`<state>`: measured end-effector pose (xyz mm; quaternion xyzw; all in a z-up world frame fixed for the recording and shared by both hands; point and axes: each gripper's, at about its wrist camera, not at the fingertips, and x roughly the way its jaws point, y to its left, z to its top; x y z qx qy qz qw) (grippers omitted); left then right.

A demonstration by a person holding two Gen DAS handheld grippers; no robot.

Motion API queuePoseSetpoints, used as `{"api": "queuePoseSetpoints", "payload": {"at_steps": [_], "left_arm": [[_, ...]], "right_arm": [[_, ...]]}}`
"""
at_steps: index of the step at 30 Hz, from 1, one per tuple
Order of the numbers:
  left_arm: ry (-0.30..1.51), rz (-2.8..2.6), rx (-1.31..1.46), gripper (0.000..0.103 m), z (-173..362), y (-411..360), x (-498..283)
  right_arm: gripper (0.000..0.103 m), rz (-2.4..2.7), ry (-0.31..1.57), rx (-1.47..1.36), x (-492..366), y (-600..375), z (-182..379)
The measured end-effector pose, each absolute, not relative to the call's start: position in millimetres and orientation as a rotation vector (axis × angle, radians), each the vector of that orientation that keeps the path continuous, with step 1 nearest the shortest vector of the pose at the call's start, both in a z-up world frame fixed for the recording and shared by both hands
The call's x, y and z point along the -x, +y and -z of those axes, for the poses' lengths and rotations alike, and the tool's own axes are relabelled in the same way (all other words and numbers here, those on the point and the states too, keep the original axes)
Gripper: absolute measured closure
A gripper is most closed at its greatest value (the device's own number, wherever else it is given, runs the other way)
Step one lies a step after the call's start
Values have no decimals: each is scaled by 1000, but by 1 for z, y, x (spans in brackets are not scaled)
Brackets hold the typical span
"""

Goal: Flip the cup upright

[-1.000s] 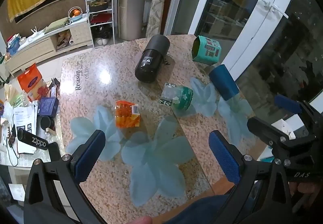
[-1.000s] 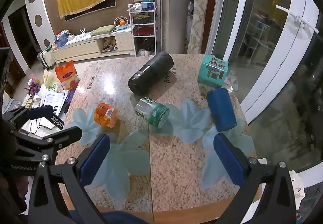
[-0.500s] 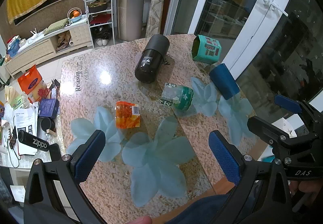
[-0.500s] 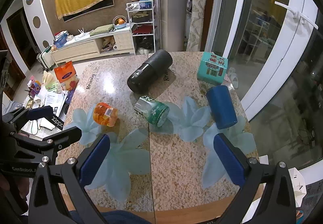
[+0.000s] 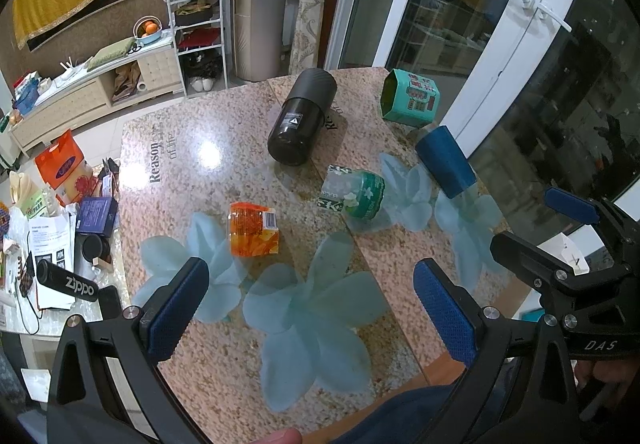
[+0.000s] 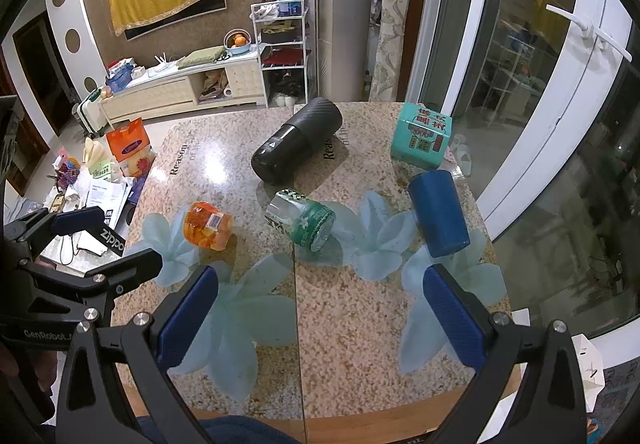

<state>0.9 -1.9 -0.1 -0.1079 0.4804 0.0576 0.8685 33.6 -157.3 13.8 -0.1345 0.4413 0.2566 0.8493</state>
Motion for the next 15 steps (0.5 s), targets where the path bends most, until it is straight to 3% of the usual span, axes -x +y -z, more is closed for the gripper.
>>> {"api": "queuePoseSetpoints", "payload": {"at_steps": [15], "left_arm": [[1018, -90, 242, 0, 4, 3, -5]], "right_arm": [[0, -509, 958, 274, -34, -170, -11]]}}
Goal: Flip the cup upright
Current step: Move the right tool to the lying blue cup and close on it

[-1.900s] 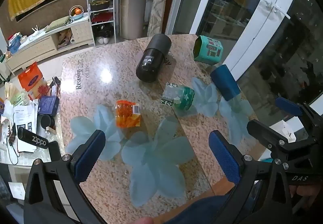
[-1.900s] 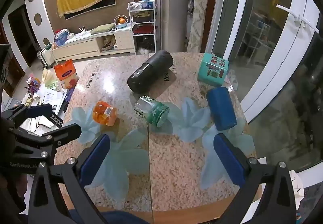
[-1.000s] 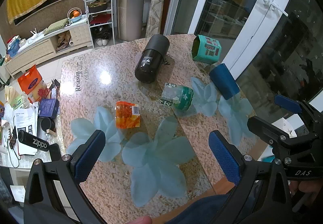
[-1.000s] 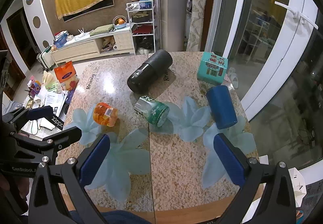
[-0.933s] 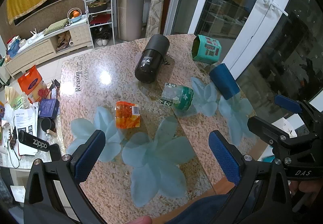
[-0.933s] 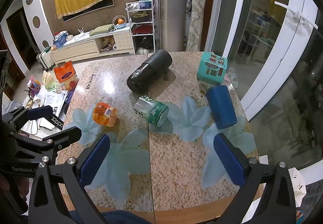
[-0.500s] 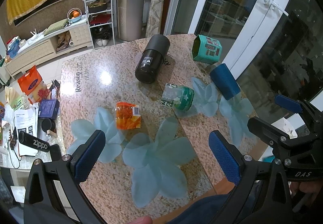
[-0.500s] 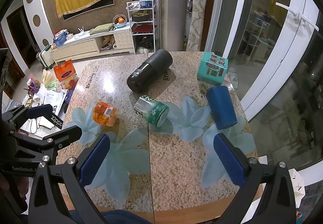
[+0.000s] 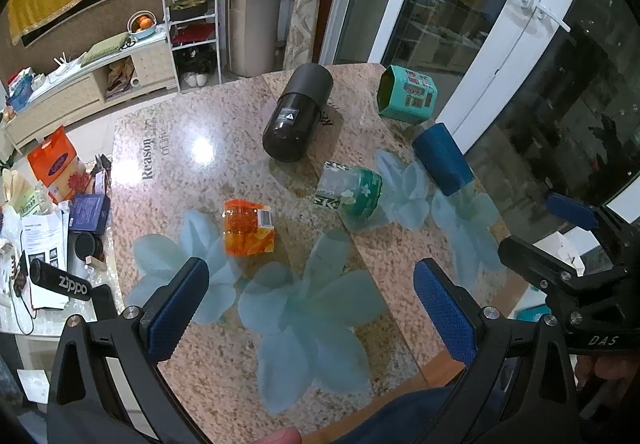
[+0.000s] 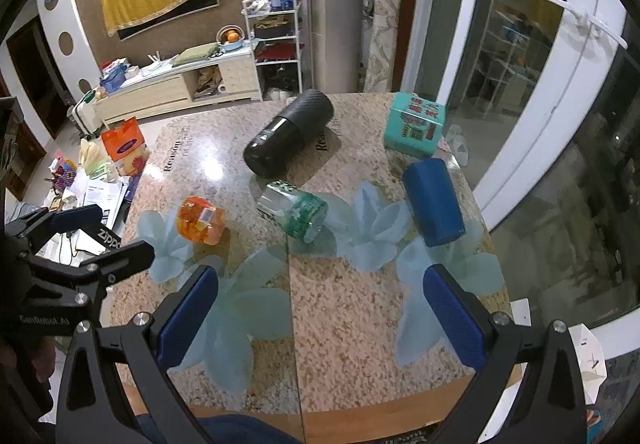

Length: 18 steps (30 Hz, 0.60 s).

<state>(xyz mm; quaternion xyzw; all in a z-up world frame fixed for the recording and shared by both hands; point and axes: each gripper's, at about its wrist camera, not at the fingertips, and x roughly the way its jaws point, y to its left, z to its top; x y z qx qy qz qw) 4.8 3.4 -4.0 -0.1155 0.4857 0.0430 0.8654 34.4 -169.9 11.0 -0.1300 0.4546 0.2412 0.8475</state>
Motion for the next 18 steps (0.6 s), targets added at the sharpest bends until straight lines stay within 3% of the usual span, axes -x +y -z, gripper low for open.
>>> {"api": "queuePoseSetpoints", "payload": {"at_steps": [18], "left_arm": [[1128, -20, 260, 0, 35, -39, -82]], "right_arm": [[0, -431, 1083, 346, -124, -225, -2]]}}
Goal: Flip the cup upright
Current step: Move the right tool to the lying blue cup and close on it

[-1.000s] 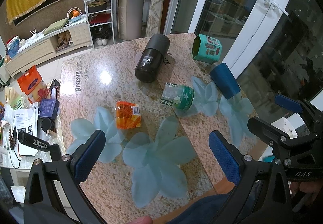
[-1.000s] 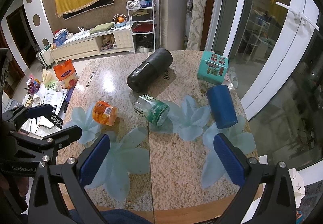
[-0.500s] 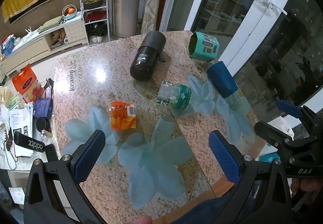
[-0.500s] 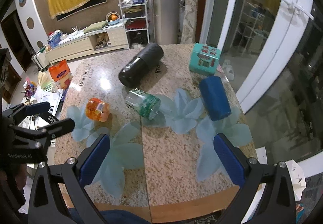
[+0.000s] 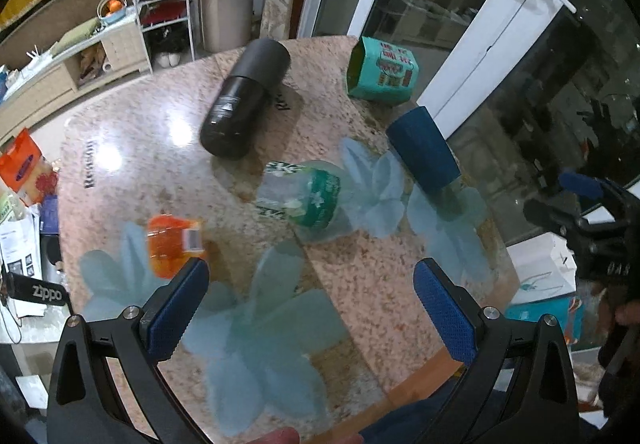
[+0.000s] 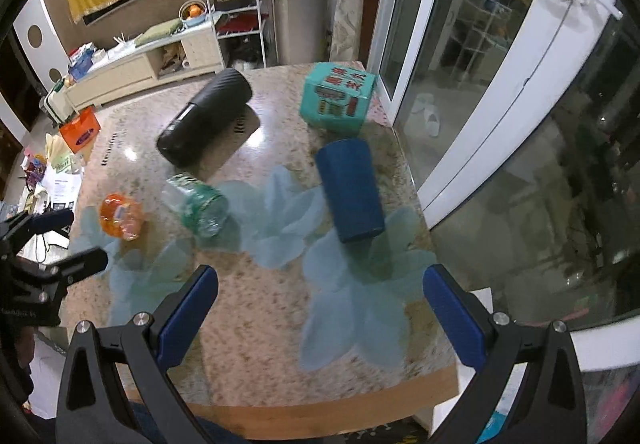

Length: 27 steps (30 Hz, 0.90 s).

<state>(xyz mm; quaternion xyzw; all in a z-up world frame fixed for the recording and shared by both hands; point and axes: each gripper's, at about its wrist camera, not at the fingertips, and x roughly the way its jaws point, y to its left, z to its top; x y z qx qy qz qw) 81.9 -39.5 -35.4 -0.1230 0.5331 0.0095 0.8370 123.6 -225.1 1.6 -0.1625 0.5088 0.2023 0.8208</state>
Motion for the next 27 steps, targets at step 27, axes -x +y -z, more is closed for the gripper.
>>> {"api": "queuePoseSetpoints", "payload": {"at_steps": [27], "left_arm": [[1332, -285, 509, 0, 118, -53, -118]], "right_arm": [[0, -653, 1432, 545, -272, -192, 130]]}}
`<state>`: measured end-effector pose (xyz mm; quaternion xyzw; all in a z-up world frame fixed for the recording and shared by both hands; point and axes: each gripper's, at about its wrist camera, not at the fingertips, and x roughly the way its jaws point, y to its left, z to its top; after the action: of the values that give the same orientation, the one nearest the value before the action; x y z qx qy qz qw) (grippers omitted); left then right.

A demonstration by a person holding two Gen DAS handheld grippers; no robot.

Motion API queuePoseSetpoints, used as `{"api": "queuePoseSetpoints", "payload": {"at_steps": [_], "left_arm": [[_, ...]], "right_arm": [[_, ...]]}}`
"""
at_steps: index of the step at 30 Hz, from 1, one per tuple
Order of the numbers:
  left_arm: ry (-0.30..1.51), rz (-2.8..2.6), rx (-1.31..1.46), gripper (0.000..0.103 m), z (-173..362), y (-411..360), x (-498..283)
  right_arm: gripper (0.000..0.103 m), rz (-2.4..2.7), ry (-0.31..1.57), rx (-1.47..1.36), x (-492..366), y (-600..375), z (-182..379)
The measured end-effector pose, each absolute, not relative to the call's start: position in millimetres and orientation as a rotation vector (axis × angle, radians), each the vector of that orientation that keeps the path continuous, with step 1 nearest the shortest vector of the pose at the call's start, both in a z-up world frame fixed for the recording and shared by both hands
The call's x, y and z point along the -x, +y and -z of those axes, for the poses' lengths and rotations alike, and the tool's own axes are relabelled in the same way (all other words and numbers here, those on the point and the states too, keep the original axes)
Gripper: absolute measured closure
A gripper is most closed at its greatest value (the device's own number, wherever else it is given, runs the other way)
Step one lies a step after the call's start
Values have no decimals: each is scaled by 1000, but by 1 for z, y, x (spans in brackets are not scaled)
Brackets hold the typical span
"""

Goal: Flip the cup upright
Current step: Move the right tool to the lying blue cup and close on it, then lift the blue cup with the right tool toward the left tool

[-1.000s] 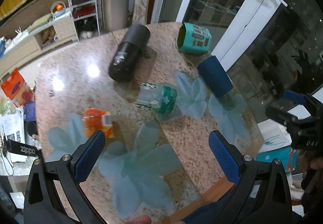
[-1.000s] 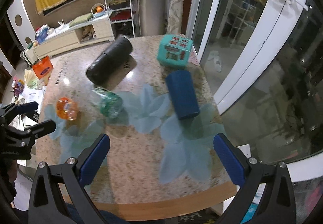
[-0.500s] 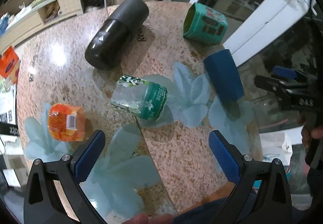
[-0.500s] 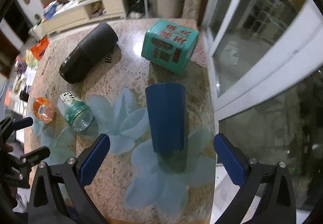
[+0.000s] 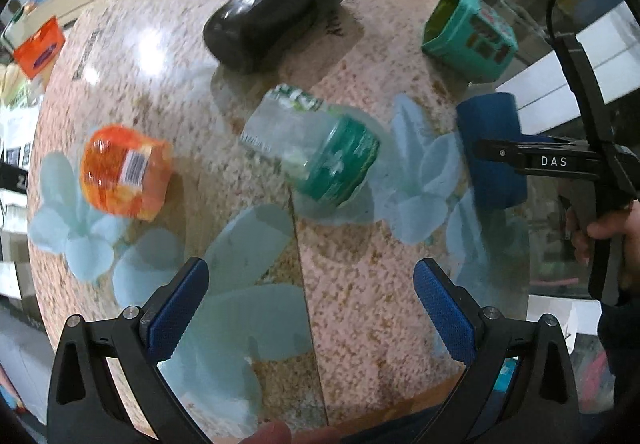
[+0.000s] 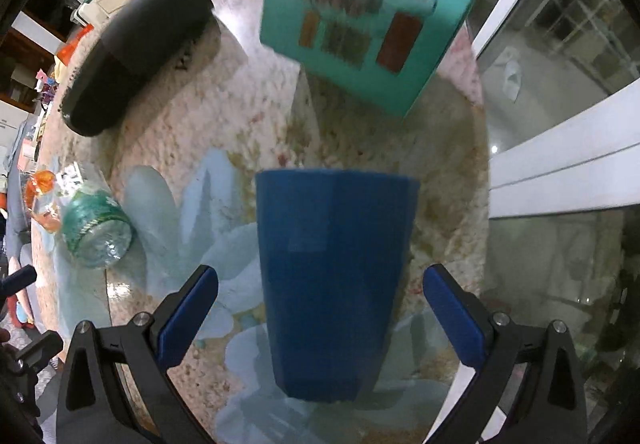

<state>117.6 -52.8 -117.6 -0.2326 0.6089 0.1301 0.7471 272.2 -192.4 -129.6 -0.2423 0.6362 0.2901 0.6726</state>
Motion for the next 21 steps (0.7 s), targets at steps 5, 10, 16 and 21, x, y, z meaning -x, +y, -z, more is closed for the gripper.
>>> {"api": "queuePoseSetpoints", "payload": {"at_steps": [5, 10, 16, 21], "left_arm": [[1342, -300, 526, 0, 122, -53, -114], [1338, -294, 546, 0, 122, -55, -111], [1337, -275, 554, 0, 119, -54, -105], [1338, -280, 543, 0, 114, -46, -92]], "right_arm": [[11, -618, 1476, 550, -274, -198, 139], [32, -588, 1500, 548, -273, -203, 146], [40, -569, 1486, 527, -267, -209, 138], [40, -582, 1466, 498, -245, -211, 125]]}}
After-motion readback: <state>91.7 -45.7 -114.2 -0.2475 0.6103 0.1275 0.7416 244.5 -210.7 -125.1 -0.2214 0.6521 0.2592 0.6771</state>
